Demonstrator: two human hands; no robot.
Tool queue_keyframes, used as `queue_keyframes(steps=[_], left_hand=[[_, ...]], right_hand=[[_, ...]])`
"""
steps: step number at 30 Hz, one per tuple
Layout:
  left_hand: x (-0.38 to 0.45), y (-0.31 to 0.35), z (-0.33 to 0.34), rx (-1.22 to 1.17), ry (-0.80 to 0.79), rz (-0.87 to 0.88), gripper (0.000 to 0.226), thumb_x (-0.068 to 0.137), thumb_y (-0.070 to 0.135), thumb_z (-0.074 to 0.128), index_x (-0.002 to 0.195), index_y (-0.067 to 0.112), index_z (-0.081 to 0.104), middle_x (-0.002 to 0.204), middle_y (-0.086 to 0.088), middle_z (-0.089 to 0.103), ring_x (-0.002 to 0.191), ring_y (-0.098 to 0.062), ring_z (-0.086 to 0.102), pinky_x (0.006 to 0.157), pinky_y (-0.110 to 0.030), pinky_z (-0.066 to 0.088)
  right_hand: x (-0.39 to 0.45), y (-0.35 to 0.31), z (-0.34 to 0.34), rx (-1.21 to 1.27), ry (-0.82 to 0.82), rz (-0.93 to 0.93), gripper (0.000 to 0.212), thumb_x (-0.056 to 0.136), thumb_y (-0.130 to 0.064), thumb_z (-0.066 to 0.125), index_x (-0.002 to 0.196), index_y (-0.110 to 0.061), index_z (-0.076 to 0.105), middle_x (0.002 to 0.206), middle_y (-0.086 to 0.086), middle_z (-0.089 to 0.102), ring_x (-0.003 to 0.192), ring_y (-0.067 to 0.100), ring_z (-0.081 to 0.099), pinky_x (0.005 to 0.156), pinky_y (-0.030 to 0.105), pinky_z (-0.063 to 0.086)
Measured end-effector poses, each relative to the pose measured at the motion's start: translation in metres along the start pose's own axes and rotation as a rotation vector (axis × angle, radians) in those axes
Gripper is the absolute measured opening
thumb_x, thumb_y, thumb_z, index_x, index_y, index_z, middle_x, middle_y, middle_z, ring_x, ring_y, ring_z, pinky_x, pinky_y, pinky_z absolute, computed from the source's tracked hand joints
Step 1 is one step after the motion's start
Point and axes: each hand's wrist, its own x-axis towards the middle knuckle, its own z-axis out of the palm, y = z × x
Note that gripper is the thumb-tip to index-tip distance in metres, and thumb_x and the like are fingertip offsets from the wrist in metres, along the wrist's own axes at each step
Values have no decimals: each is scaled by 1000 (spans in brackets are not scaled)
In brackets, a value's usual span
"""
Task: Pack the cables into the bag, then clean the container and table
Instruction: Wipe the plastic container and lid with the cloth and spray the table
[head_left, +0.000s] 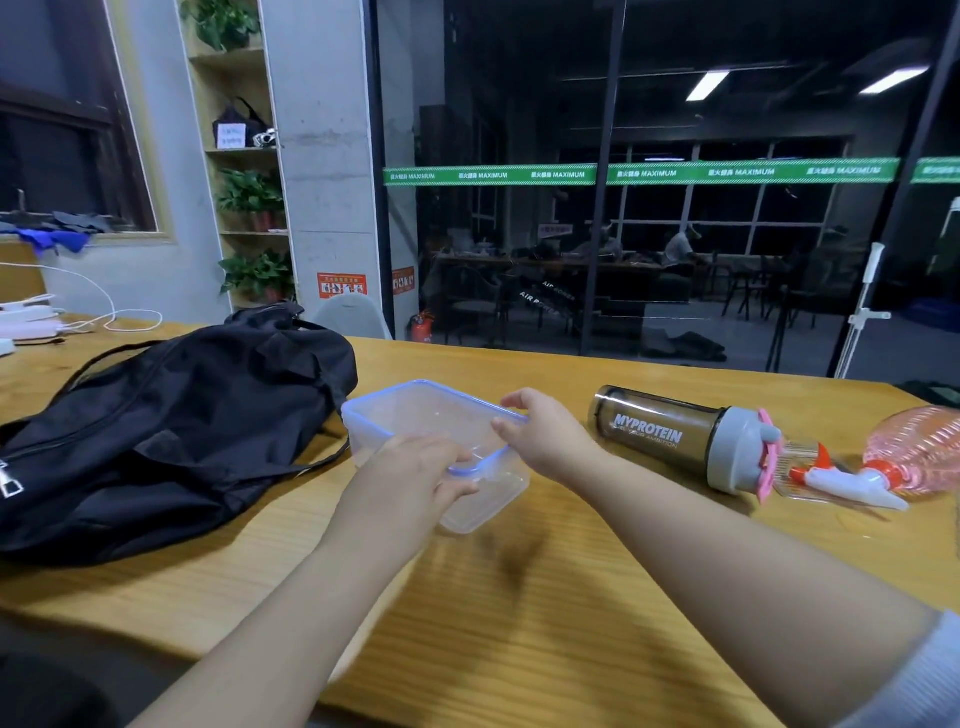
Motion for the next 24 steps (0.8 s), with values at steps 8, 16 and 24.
queue_keyframes(steps=[8,16,24], left_hand=[[25,1,29,353,48,-139,43,91,51,43,121,24,58,110,3,62,106,-22,50,78,-33,51],[44,5,33,586,23,-282,31,95,44,40,114,24,53,112,0,52,111,-21,42,74,-31,40],[35,42,51,546,0,-332,61,88,58,39,131,16,34,134,-7,38,125,-27,28,93,-44,32]], right_hand=[[-22,7,0,-83,-29,-54,45,97,-37,44,139,-21,43,143,2,41,135,22,29,107,32,27],[-44,18,-16,-67,-69,-48,44,96,-39,47,136,-22,46,140,2,45,133,21,36,108,33,33],[-70,38,-44,-38,-52,-25,45,94,-43,49,136,-25,45,140,-2,46,132,16,38,107,34,37]])
